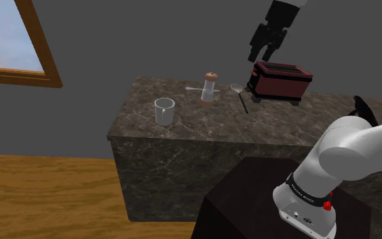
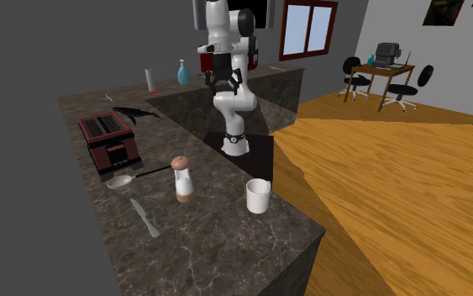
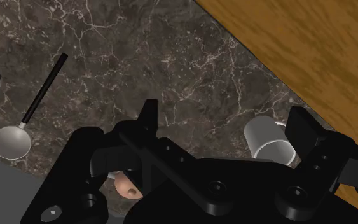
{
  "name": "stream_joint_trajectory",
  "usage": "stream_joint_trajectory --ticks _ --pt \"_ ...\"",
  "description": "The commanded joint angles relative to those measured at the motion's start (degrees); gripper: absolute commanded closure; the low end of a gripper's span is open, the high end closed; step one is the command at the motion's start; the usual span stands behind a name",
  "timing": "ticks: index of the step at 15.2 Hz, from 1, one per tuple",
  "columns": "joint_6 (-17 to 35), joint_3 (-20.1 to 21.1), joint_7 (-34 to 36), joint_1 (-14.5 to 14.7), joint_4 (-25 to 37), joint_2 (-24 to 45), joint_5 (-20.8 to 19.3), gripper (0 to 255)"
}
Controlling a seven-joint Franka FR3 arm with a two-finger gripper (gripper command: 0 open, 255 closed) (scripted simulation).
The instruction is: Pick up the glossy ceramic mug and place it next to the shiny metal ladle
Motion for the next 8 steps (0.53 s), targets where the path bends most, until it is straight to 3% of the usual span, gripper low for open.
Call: stream_joint_trajectory --ticks 1,8 --pt "0.0 0.0 0.0 0.0 0.0 0.0 0.0 0" --pt "12.38 2.62 0.98 1.46 -1.97 10.21 1.23 0"
